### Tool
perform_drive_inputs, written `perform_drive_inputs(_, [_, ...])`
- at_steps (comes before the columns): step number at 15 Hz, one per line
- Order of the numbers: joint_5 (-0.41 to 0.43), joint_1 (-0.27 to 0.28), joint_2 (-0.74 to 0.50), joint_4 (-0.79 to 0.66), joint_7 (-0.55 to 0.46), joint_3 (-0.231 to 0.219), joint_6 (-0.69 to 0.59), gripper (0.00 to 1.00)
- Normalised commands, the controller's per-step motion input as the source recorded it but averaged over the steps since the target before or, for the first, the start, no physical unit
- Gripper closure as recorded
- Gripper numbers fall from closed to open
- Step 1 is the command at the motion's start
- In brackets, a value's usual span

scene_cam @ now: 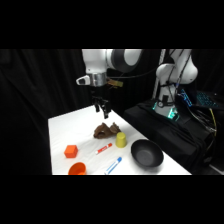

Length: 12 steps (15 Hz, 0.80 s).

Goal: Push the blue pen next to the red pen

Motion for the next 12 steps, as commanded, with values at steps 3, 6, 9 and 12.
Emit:
perform_drive_inputs(3, [-0.015,-0.015,0.03,0.03,0.05,0.056,0.01,0.0])
perform_drive_inputs(6, [-0.073,0.08,0.12,0.11,0.22,0.114,0.05,0.0])
perform_drive_inputs(9, [-0.113,0.129,0.23,0.21,0.31,0.116,0.08,0.0])
perform_drive_inputs(12, [-0.13,0.119,0.31,0.3,0.32,0.075,0.08,0.0])
